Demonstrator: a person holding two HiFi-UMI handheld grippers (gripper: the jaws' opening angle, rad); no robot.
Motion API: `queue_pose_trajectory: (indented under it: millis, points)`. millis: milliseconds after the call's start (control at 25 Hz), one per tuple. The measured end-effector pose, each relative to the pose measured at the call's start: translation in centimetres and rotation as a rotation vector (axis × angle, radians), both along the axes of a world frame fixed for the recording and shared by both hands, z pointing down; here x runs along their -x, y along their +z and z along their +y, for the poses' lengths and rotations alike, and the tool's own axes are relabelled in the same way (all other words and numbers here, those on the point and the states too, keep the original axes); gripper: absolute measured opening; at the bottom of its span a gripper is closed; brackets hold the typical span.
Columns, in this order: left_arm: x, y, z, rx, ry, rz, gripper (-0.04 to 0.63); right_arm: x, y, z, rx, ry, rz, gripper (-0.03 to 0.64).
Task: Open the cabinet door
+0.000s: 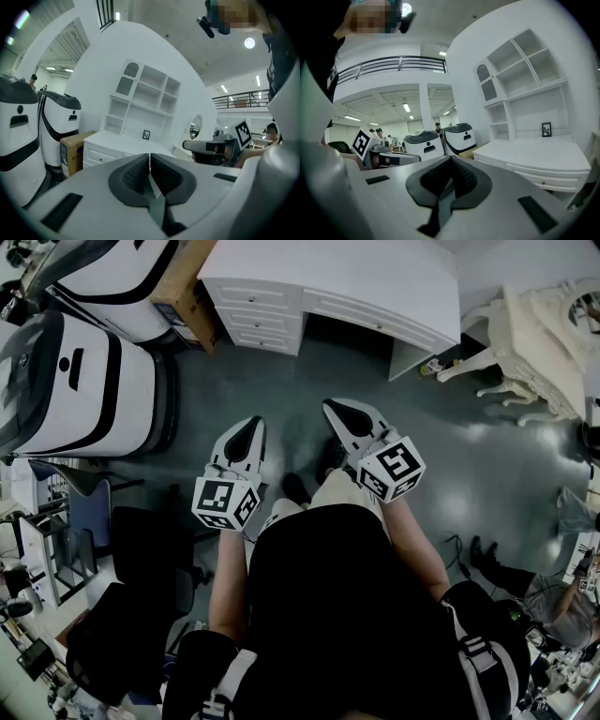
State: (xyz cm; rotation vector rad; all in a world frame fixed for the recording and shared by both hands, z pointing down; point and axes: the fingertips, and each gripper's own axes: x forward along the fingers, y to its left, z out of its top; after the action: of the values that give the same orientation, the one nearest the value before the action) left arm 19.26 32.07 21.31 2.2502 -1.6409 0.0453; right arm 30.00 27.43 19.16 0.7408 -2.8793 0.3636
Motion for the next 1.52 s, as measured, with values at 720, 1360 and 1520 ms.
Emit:
queue_pose_trajectory:
  millis: [720, 1360, 1520]
  points:
    - [-0.1, -0.8, 2.3, -0.018, -0.005, 0.022, 0.028, 0.2, -0.5, 2.1, 0.015, 0.003, -0.032, 0.015]
    - [2.2, 1.5, 1.7, 0.044, -0.051, 0.066, 0.028, 1.9, 1.9, 0.1, 0.137, 0.024, -0.036, 0.017]
    - [3.9, 2.7, 0.0, 0.067, -0.079, 0.063, 0.028, 3.9, 3.4, -2.4, 0.161, 0.006, -0.026, 0.017]
